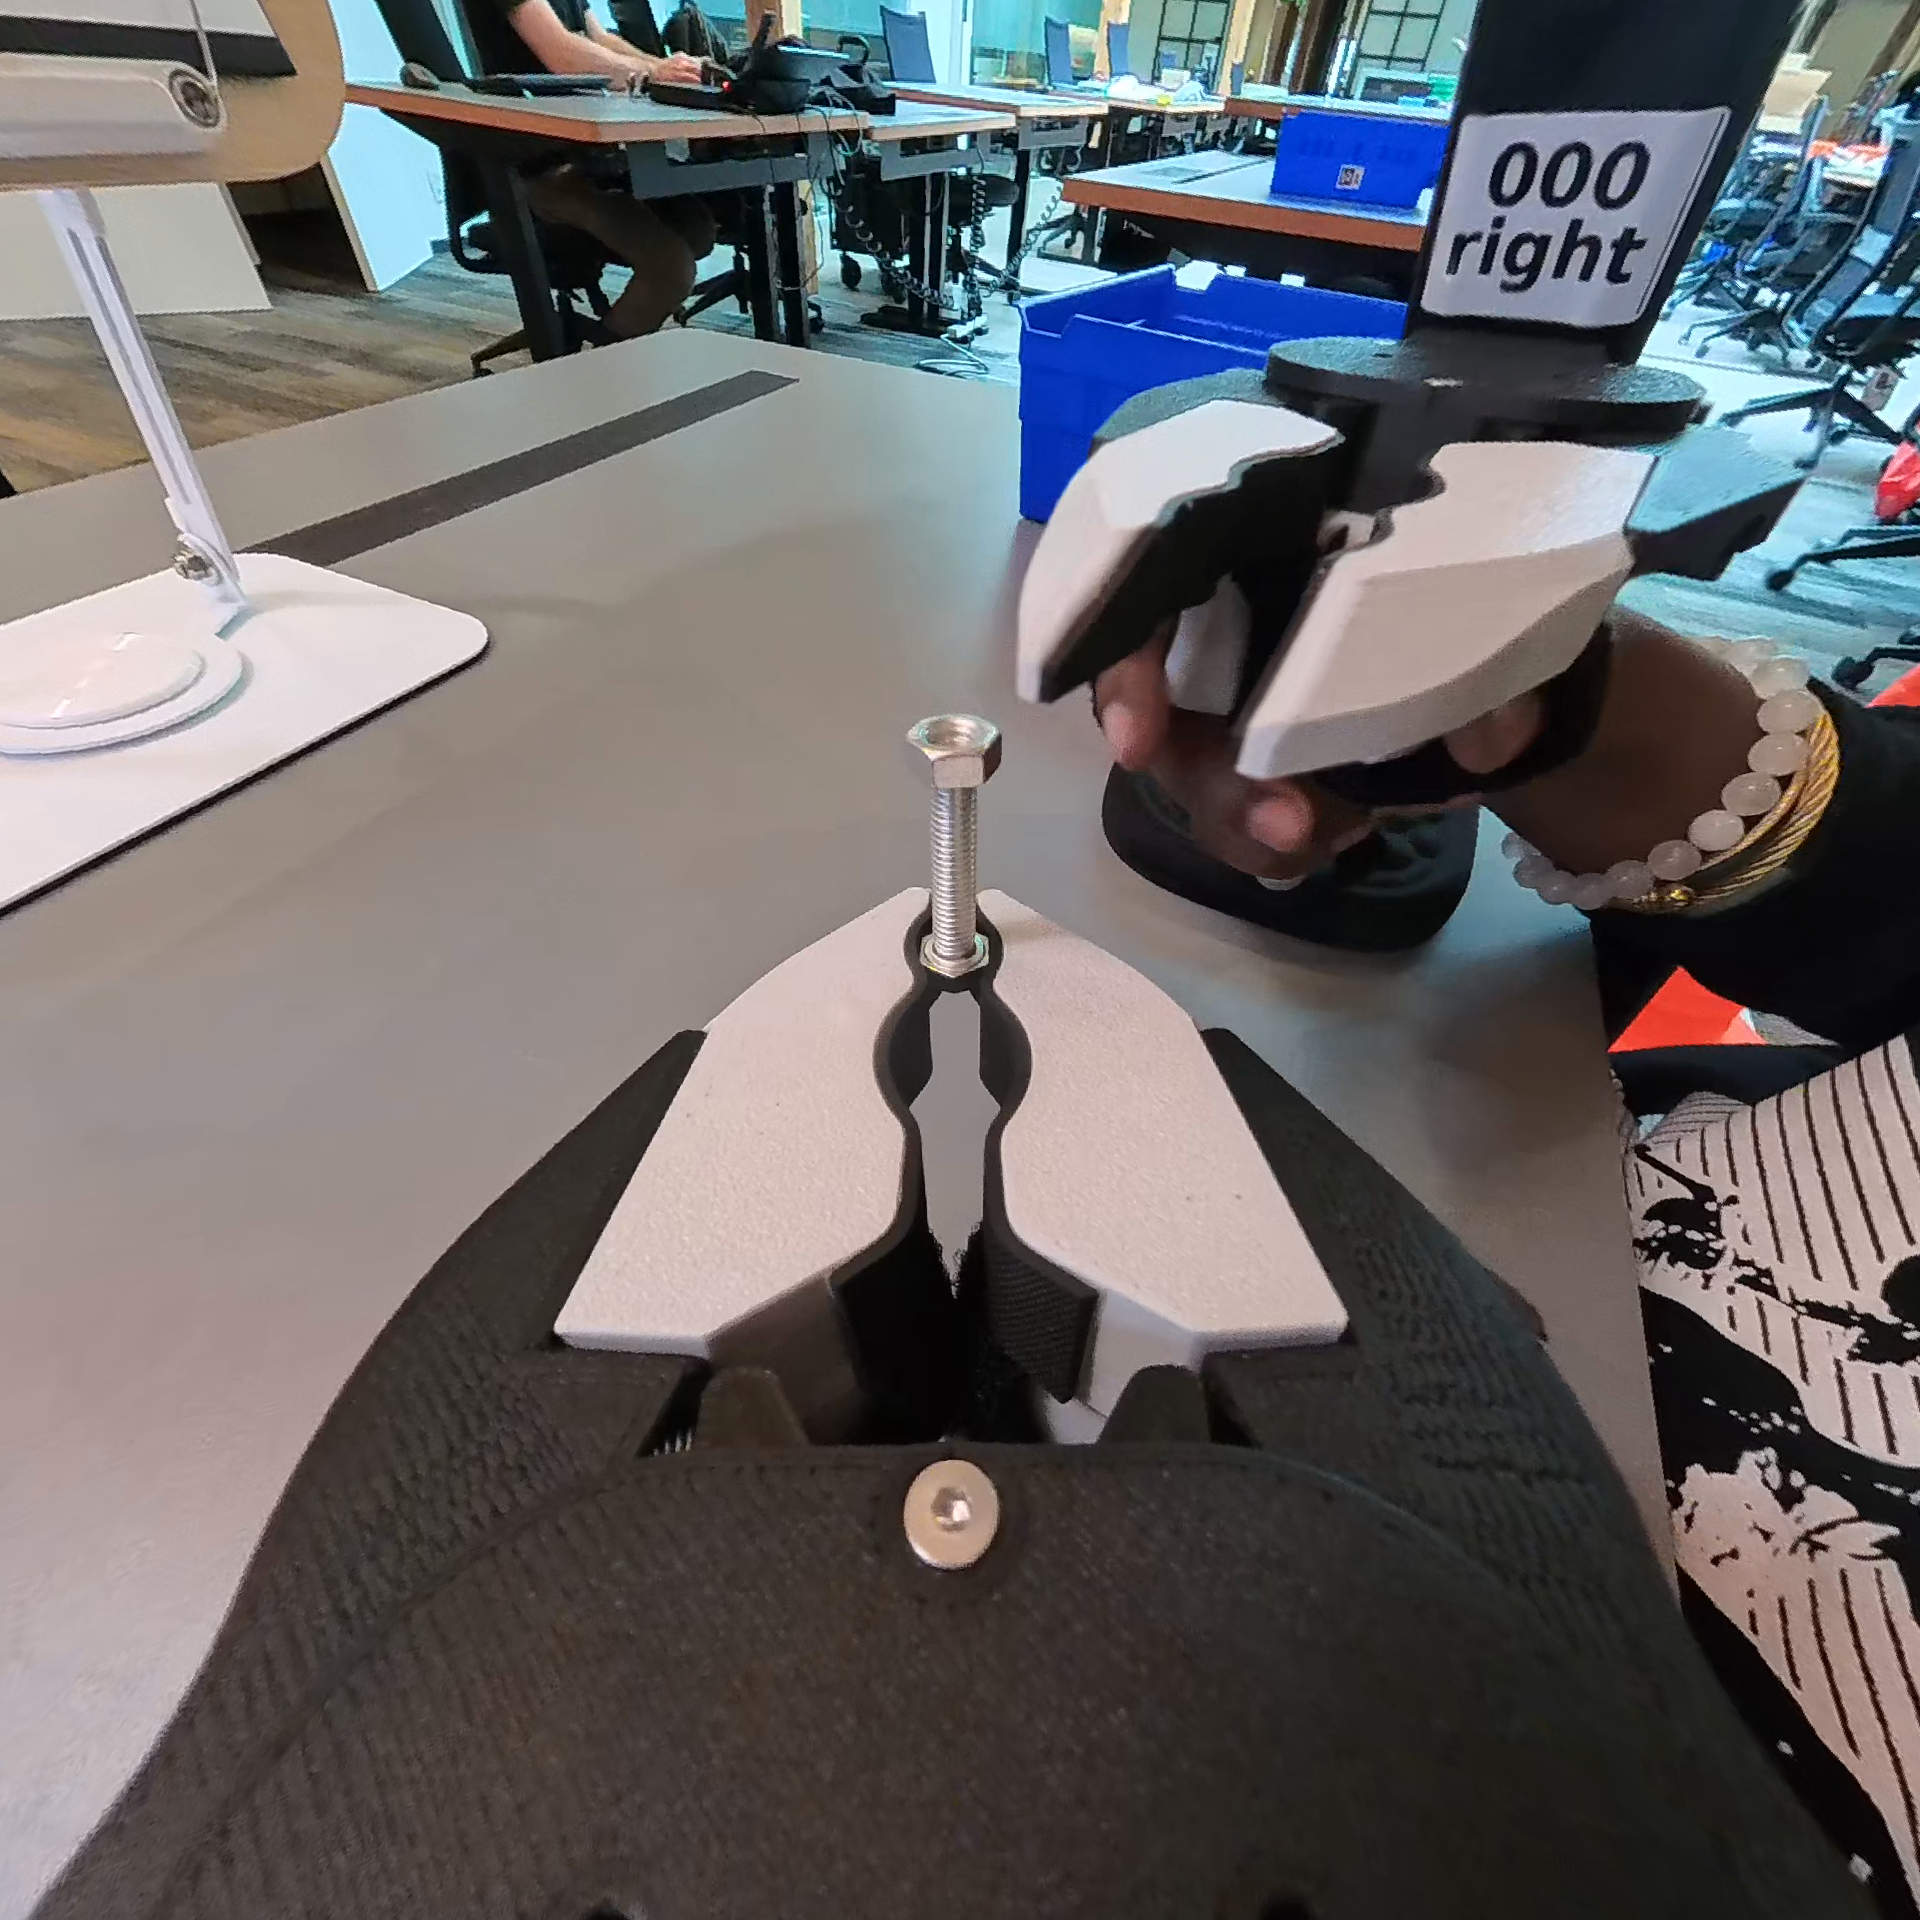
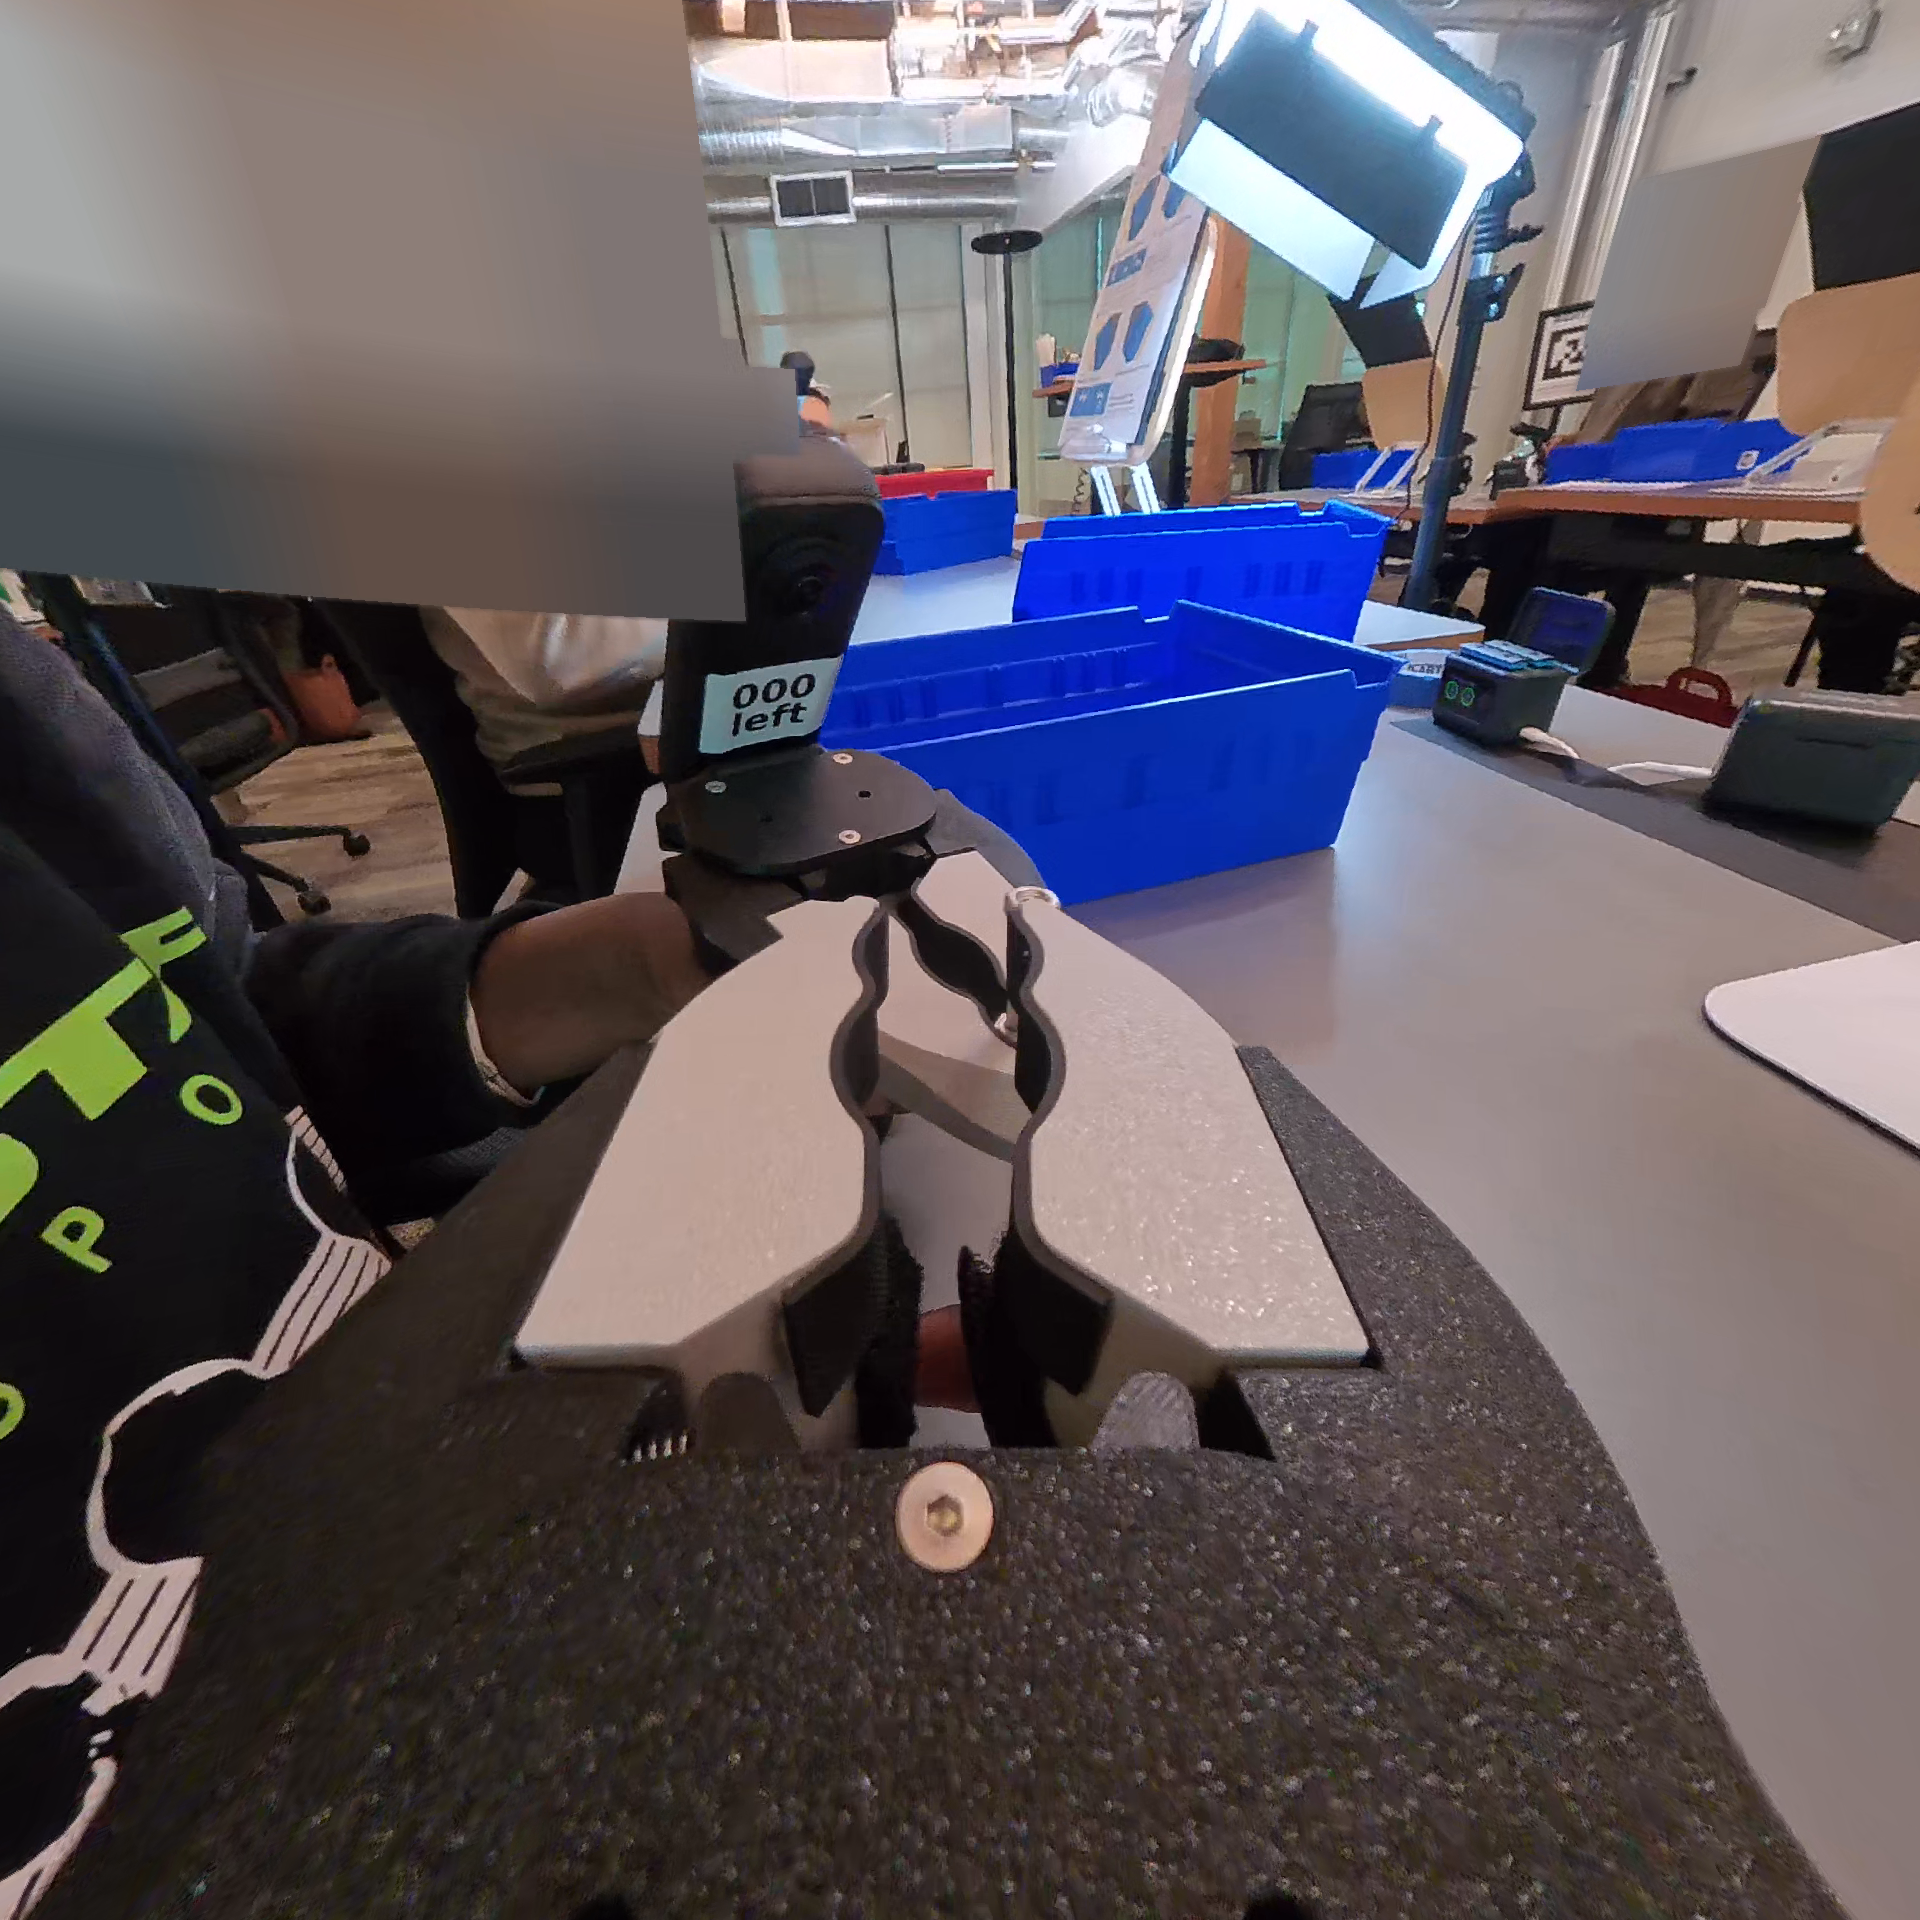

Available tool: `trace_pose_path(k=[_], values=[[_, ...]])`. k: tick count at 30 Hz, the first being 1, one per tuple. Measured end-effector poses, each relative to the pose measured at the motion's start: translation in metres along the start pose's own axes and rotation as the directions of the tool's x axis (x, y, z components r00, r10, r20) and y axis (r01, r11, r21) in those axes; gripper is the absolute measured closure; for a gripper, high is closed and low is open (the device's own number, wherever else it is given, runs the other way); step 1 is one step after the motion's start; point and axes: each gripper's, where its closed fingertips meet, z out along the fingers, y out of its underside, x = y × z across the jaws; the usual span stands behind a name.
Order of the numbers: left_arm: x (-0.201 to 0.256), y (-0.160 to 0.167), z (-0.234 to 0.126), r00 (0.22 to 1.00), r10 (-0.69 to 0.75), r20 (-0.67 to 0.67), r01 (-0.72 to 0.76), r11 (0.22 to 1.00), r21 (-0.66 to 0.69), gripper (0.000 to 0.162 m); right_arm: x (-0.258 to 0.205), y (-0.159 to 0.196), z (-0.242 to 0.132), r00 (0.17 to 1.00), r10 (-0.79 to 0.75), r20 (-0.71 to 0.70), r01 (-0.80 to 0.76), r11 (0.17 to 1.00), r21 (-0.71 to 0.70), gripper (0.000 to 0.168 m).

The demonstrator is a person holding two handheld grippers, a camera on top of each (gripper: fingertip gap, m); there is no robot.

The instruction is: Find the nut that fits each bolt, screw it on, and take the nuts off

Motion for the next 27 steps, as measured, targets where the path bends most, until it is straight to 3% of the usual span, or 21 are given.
trace_pose_path(k=[7,12,14,16,18,22,27], values=[[0.003,0.001,0.001,1.0,0.009,-0.02,-0.009,1.0,-0.008,0.158,0.003,0.007,0.021,1.0,-0.003,0.007,0.004,1.0,-0.011,0.124],[0.0,-0.001,-0.001,1.0,-0.01,-0.009,0.01,1.0,0.009,0.158,0.001,0.006,0.013,1.0,-0.006,-0.001,0.006,1.0,-0.019,0.128],[-0.001,-0.002,-0.002,1.0,-0.018,-0.008,0.018,1.0,0.016,0.158,0.0,0.003,0.005,1.0,-0.005,-0.001,0.005,1.0,-0.006,0.142],[-0.001,-0.002,-0.002,1.0,-0.018,-0.01,0.019,1.0,0.019,0.158,0.0,-0.001,0.001,1.0,-0.002,-0.005,0.002,1.0,0.021,0.146],[0.0,-0.002,-0.002,1.0,-0.013,-0.013,0.013,1.0,0.015,0.158,0.004,0.0,0.004,1.0,-0.005,-0.018,0.005,1.0,0.019,0.144],[0.004,0.0,0.0,0.999,0.009,-0.031,-0.009,1.0,0.0,0.158,0.004,0.008,0.023,1.0,0.007,0.017,-0.007,1.0,-0.003,0.124],[0.002,0.0,0.0,1.0,0.0,-0.024,0.0,1.0,0.001,0.158,-0.001,0.01,0.03,0.999,-0.003,0.044,0.004,1.0,-0.027,0.123]])
